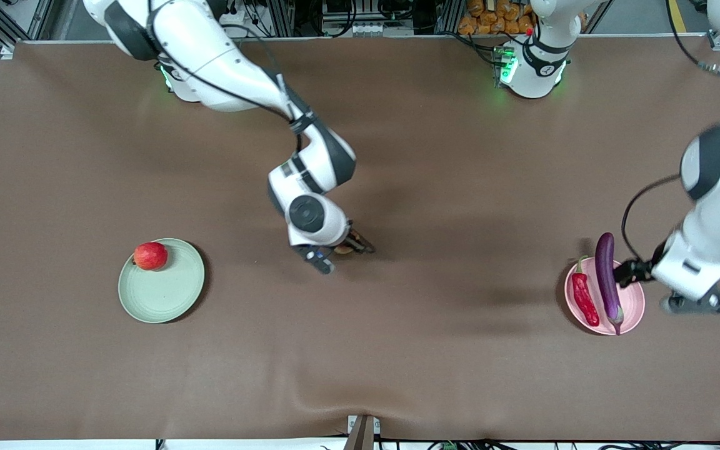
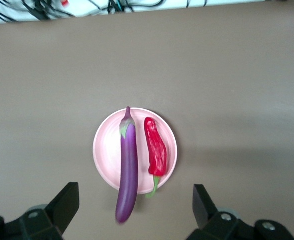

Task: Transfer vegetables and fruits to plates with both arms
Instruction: 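Place the peach on the green plate while the left arm withdraws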

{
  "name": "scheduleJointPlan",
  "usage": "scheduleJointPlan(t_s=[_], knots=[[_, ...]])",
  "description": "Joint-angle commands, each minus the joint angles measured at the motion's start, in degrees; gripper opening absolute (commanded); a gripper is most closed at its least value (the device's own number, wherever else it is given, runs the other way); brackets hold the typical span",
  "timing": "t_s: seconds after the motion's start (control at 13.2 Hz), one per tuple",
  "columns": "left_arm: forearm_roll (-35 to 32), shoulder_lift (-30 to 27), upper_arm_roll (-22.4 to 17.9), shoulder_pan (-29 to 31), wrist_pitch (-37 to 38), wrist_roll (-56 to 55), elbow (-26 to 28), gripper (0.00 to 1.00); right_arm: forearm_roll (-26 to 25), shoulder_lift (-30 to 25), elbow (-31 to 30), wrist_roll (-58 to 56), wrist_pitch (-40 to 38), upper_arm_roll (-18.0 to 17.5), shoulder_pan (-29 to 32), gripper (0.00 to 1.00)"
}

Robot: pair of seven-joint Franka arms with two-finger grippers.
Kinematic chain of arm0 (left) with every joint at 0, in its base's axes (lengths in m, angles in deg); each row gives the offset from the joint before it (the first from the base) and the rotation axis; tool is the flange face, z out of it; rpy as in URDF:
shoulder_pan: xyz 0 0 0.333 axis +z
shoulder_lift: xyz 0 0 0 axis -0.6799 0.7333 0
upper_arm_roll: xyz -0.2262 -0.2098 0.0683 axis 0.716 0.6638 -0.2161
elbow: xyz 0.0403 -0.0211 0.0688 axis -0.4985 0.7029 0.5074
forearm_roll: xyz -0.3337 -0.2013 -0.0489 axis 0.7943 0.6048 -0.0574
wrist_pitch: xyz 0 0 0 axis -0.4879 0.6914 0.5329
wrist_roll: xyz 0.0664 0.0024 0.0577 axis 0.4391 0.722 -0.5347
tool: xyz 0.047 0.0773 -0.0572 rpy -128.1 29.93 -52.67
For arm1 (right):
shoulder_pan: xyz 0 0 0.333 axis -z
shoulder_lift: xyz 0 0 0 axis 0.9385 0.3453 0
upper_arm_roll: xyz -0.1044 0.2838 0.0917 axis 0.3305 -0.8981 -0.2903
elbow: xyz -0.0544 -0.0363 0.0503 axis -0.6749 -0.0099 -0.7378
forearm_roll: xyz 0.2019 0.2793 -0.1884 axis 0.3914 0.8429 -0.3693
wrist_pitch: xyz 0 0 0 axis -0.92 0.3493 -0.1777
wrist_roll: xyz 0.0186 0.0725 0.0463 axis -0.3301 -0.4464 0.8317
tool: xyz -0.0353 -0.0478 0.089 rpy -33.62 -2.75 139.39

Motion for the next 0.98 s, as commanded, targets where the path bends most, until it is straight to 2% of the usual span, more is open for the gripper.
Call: scheduleJointPlan(t_s=[0.0,0.23,0.38,0.45,0.53,0.68,0.76,0.83,0.91], knots=[[4.2,-9.1,0.4,0.1,4.1,0.9,1.5,1.0,-0.6,-1.7,5.0,-12.2,-12.7,-1.3,10.0,0.0],[10.2,-11.4,0.7,0.3,7.8,1.0,-1.0,1.0,-1.0,-3.1,6.4,-32.6,-23.5,-1.1,22.4,0.0],[13.7,-13.6,-0.9,-0.4,9.9,1.1,-1.3,1.0,-6.6,-3.5,6.3,-44.0,-24.7,0.4,26.9,0.0],[15.6,-15.2,-3.3,-1.8,11.3,1.2,-1.0,1.0,-9.0,-3.2,6.3,-47.2,-24.4,0.4,29.1,0.0],[17.1,-16.8,-9.0,-7.3,13.3,1.1,-0.9,1.0,-9.7,-3.0,6.1,-48.4,-23.8,0.5,30.7,0.0],[19.5,-18.7,-24.2,-21.8,17.6,1.1,-0.9,1.0,-10.5,-2.7,5.4,-51.1,-20.2,0.5,32.1,0.0],[19.7,-19.1,-28.2,-25.3,19.5,1.1,-0.9,1.0,-9.9,-2.5,3.7,-51.9,-18.4,0.4,33.1,0.0],[20.2,-19.3,-28.8,-25.7,20.1,1.2,-0.8,1.0,-9.6,-2.3,3.1,-52.0,-17.5,0.3,33.5,0.0],[20.7,-20.4,-29.1,-25.8,20.9,1.2,-0.5,1.0,-9.6,-2.3,3.1,-52.0,-17.4,0.3,33.2,0.08]])
